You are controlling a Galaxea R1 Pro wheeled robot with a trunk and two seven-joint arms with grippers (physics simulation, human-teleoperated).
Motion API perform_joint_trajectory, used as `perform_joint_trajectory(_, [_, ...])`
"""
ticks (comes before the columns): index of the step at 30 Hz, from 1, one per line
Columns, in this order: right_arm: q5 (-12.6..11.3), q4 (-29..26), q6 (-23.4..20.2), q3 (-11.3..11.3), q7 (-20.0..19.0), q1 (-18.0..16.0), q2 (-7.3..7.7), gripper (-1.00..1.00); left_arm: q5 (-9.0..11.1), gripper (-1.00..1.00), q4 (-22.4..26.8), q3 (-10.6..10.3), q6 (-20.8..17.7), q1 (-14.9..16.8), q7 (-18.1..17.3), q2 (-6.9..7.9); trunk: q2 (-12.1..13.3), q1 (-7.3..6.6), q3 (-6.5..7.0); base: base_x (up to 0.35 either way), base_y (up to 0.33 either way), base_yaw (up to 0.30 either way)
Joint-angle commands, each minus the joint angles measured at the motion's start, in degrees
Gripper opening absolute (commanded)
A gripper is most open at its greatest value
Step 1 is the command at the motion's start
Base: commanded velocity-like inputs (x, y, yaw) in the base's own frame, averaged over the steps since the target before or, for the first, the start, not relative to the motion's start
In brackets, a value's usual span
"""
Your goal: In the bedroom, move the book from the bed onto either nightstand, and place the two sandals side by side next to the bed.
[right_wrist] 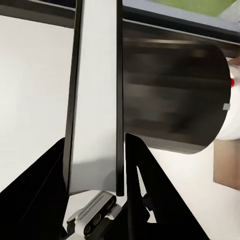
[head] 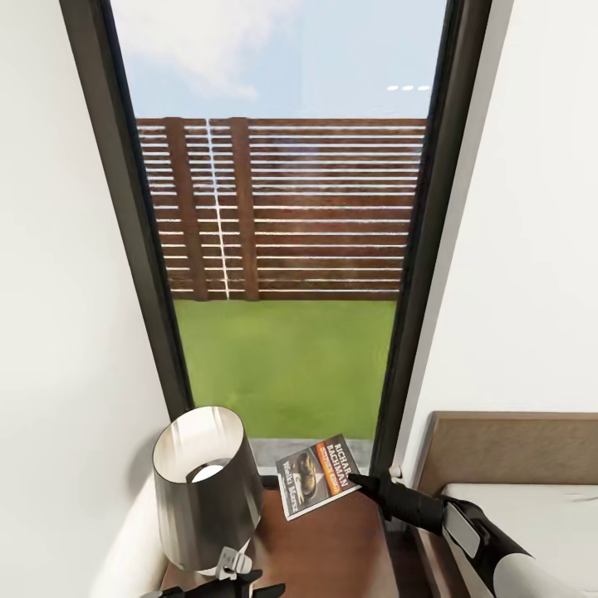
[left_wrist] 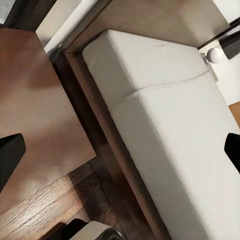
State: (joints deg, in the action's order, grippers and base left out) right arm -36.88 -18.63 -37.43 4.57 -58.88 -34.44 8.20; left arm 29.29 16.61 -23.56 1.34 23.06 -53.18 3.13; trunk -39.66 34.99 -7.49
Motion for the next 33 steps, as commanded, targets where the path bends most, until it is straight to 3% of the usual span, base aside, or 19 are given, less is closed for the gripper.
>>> perform_joint_trajectory(1, [-0.65,0.0,-0.29,0.45,0.0,-0.05,0.06,-1.0,0.42,1.0,0.0,-0.43,0.14,0.06,-0.06,0.04,-0.5,0.24,-0.28,0.0,0.0,0.0])
perform_joint_trajectory(33, [-0.48,0.08,-0.28,0.44,0.17,-0.07,0.07,-1.0,0.42,1.0,-0.09,-0.44,0.15,0.06,-0.13,0.07,-13.33,7.27,-6.03,0.0,0.0,0.0])
